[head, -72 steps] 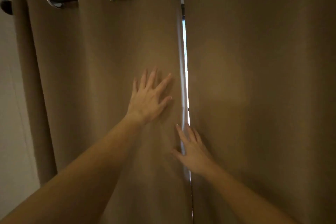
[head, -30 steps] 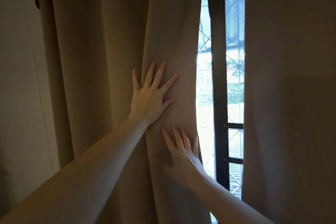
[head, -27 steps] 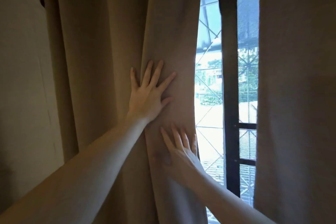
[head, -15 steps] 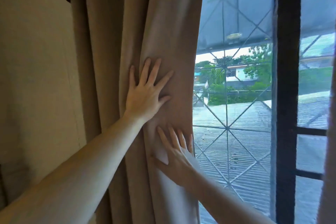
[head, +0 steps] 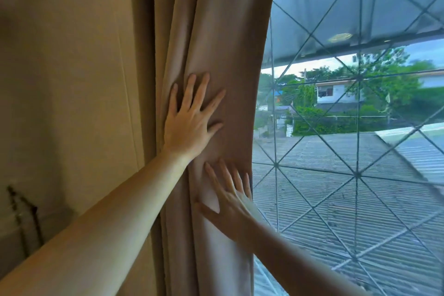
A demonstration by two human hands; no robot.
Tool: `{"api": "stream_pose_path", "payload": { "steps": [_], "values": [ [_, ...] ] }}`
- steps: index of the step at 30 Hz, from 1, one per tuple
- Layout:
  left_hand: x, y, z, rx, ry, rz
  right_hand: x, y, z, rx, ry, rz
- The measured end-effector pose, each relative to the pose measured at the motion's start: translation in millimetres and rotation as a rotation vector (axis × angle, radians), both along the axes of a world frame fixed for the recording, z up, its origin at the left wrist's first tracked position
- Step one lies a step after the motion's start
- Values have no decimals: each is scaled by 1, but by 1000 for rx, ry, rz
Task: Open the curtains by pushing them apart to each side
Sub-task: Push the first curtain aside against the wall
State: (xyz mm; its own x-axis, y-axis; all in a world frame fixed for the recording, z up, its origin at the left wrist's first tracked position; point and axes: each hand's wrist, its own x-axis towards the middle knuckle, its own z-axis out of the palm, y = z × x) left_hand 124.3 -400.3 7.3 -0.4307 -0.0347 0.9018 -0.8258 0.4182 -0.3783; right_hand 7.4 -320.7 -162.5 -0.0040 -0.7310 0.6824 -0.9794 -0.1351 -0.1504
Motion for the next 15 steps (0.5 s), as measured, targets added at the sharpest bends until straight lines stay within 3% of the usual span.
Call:
{"api": "stream_pose_path", "payload": {
  "steps": [15],
  "values": [
    [49, -73, -1, -6, 64, 192, 29, -93, 3, -1, 67, 161]
  ]
}}
